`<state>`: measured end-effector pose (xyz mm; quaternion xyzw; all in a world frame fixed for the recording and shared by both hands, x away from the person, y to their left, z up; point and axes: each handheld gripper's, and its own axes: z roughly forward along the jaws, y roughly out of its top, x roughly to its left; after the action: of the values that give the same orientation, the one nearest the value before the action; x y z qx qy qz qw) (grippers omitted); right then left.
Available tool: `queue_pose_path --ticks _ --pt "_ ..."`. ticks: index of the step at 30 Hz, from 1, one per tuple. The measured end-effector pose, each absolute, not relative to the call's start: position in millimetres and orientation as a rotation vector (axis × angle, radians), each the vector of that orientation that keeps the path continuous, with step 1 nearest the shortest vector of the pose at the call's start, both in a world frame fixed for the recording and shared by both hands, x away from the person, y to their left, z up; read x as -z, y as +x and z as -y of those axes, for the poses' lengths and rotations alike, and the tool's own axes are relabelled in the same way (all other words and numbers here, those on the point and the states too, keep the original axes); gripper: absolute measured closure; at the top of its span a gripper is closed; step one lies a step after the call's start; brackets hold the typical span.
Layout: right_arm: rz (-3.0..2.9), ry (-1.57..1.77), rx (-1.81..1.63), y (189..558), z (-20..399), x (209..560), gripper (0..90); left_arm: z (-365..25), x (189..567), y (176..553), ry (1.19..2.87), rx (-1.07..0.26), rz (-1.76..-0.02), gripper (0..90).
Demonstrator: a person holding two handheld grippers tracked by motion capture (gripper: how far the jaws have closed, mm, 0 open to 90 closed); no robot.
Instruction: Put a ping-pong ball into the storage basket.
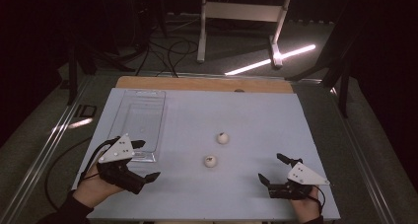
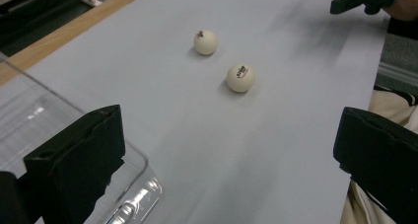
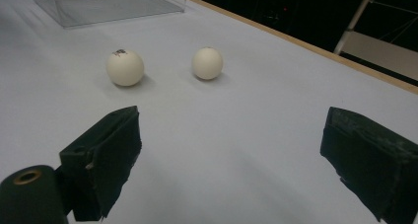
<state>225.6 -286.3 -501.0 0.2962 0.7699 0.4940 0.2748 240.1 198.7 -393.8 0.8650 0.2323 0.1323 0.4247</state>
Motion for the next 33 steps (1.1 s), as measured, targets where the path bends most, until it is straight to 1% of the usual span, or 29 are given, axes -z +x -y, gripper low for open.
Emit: queue_pose_path --ticks 29,33 --pt "-2.077 0.787 -1.331 226.2 285.6 501.7 8.4 -153.5 396.6 260.7 2.307 -0.247 -0.511 0.4" --pt "-2.079 0.796 -1.335 226.3 285.4 502.1 8.4 -141.7 398.8 263.8 2.332 -0.238 -0.489 0.5"
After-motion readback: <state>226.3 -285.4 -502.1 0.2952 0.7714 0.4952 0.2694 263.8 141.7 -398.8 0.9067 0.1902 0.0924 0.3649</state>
